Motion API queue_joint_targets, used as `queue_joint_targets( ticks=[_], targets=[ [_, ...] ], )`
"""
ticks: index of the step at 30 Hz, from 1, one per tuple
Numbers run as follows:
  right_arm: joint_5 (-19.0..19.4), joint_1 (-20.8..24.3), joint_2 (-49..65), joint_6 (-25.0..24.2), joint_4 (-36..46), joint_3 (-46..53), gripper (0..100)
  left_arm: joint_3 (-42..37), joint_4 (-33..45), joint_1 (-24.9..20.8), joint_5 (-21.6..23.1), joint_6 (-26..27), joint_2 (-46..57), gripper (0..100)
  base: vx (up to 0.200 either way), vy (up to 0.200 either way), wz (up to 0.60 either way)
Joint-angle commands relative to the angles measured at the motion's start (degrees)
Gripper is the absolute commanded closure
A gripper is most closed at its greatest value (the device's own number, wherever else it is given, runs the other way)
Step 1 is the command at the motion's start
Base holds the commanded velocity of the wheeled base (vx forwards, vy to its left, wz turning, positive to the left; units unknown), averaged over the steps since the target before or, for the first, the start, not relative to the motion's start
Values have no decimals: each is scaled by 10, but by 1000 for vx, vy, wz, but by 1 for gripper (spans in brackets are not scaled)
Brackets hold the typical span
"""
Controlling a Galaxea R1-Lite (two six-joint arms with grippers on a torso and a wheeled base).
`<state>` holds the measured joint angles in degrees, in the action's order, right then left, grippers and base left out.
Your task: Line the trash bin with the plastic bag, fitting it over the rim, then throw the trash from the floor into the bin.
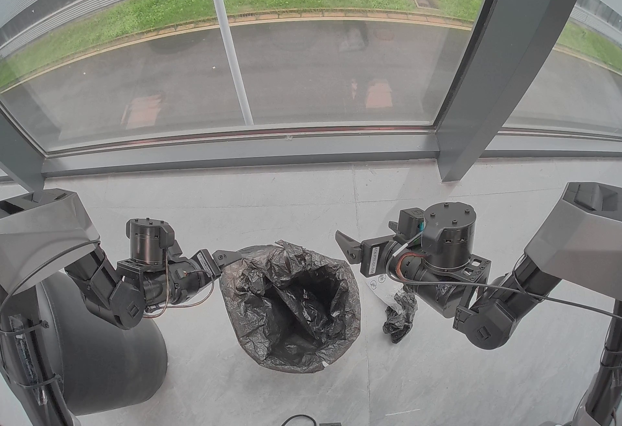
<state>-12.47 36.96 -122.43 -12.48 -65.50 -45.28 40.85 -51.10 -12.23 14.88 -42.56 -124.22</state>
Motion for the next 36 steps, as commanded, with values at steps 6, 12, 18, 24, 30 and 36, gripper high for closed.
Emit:
queue_joint_targets(
  ticks=[6,12,18,24,30,36],
  targets=[
    [0,-13,-3,0,0,-2,0,9,-20,-74,-122,100,6,0,0,0,0],
    [0,-12,-4,0,0,-3,0,8,-22,-109,-125,100,14,0,0,0,0],
    [0,-12,-4,0,0,-3,0,17,-22,-106,-125,99,-8,0,0,0,0],
    [0,-13,-4,0,0,-4,0,45,-20,-85,-120,98,-40,0,0,0,0],
    [0,-13,-4,0,-1,-5,0,61,-18,-70,-117,98,-60,0,0,0,0],
    [0,-13,-4,0,-1,-4,0,78,-17,-68,-117,98,-85,0,0,0,0]
  ],
)
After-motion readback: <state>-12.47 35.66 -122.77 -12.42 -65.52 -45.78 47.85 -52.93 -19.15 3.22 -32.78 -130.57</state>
